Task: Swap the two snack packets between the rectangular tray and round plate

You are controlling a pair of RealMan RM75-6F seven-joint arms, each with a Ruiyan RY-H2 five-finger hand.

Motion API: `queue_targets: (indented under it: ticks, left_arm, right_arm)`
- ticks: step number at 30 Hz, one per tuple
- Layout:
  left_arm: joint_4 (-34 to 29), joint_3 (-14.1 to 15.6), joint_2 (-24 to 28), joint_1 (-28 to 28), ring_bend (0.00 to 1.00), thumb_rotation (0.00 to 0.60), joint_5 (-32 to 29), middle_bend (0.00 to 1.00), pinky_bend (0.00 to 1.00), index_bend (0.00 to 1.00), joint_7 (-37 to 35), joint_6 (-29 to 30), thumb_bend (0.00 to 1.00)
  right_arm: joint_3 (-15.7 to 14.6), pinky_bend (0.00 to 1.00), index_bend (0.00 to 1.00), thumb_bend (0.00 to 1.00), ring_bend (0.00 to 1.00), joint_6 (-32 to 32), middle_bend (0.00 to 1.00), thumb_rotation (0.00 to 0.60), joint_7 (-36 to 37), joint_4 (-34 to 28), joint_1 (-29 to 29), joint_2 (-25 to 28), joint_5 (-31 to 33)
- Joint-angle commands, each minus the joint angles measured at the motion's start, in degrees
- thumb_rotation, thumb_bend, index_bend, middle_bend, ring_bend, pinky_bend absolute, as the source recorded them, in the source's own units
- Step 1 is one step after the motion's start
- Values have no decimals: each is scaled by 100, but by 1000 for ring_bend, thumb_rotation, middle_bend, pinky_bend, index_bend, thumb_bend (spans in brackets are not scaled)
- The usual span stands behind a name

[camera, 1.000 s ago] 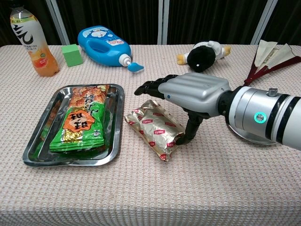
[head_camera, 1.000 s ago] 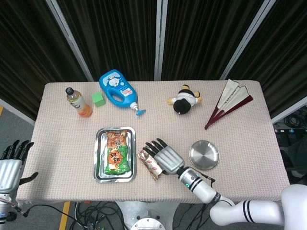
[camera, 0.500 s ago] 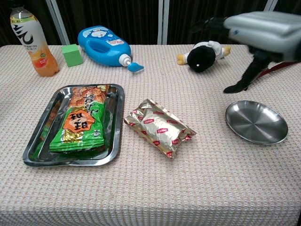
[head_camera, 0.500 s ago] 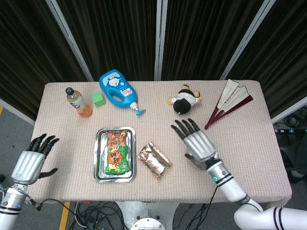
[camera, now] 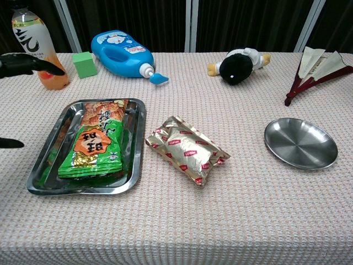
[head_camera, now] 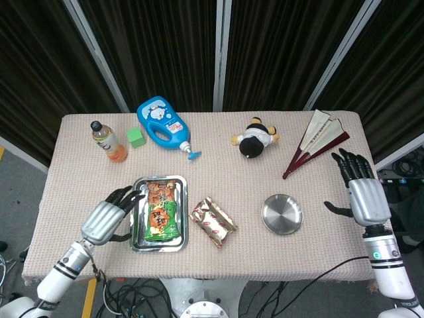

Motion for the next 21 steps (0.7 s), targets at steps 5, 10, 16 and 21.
queue_targets:
  ticks: [5, 10, 16, 21]
  left_arm:
    - [91, -321, -529, -669, 0, 600, -741, 26, 121, 82, 337, -898, 0]
    - [292, -436, -724, -982, 0, 600, -1375, 0, 100, 66, 541, -1397, 0]
    - [434, -466, -787, -1201, 0, 600, -2024, 0, 96, 57, 709, -1702, 0]
    - [547, -426, -822, -1373, 0, 600, -2330, 0, 96, 55, 783, -1874, 0]
  right_arm:
    - [11, 0, 0, 0, 0, 20, 0, 600, 342, 352, -248, 51, 19]
    - [35, 0, 0, 0, 0, -60, 0, 600, 449, 484, -290, 27, 19]
    - [69, 0, 0, 0, 0, -97, 0, 600, 567, 631, -334, 23, -53]
    - [118, 0, 0, 0, 0, -114, 0, 600, 685, 716, -361, 4, -90]
